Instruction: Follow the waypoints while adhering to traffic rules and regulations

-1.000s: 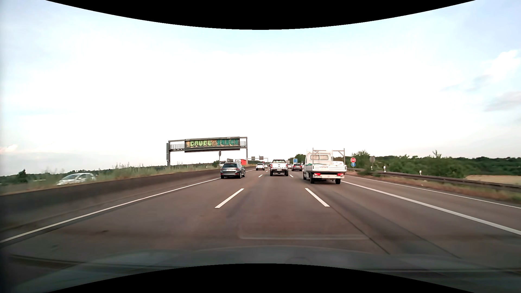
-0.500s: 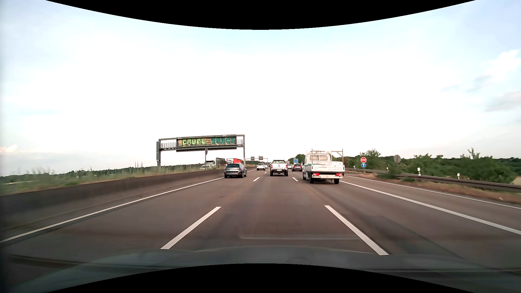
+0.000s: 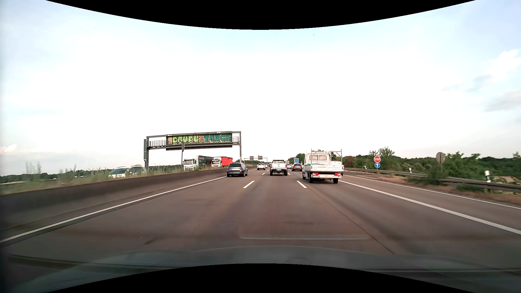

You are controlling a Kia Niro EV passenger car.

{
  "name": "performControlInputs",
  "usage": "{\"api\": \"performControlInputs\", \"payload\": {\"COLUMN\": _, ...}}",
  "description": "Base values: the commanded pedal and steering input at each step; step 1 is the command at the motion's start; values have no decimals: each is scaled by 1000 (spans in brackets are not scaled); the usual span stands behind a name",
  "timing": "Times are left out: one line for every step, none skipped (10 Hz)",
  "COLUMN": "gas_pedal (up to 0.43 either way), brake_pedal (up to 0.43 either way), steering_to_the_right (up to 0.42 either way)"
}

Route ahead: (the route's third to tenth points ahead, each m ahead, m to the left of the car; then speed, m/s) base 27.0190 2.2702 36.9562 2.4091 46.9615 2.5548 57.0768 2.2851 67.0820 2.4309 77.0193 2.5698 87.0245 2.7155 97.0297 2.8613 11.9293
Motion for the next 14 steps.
{"api": "performControlInputs", "payload": {"gas_pedal": 157, "brake_pedal": 0, "steering_to_the_right": -3}}
{"api": "performControlInputs", "payload": {"gas_pedal": 157, "brake_pedal": 0, "steering_to_the_right": -3}}
{"api": "performControlInputs", "payload": {"gas_pedal": 157, "brake_pedal": 0, "steering_to_the_right": -3}}
{"api": "performControlInputs", "payload": {"gas_pedal": 157, "brake_pedal": 0, "steering_to_the_right": -3}}
{"api": "performControlInputs", "payload": {"gas_pedal": 157, "brake_pedal": 0, "steering_to_the_right": -3}}
{"api": "performControlInputs", "payload": {"gas_pedal": 157, "brake_pedal": 0, "steering_to_the_right": -3}}
{"api": "performControlInputs", "payload": {"gas_pedal": 157, "brake_pedal": 0, "steering_to_the_right": -3}}
{"api": "performControlInputs", "payload": {"gas_pedal": 157, "brake_pedal": 0, "steering_to_the_right": -3}}
{"api": "performControlInputs", "payload": {"gas_pedal": 157, "brake_pedal": 0, "steering_to_the_right": -3}}
{"api": "performControlInputs", "payload": {"gas_pedal": 157, "brake_pedal": 0, "steering_to_the_right": -3}}
{"api": "performControlInputs", "payload": {"gas_pedal": 157, "brake_pedal": 0, "steering_to_the_right": -3}}
{"api": "performControlInputs", "payload": {"gas_pedal": 157, "brake_pedal": 0, "steering_to_the_right": -3}}
{"api": "performControlInputs", "payload": {"gas_pedal": 157, "brake_pedal": 0, "steering_to_the_right": -3}}
{"api": "performControlInputs", "payload": {"gas_pedal": 157, "brake_pedal": 0, "steering_to_the_right": -3}}
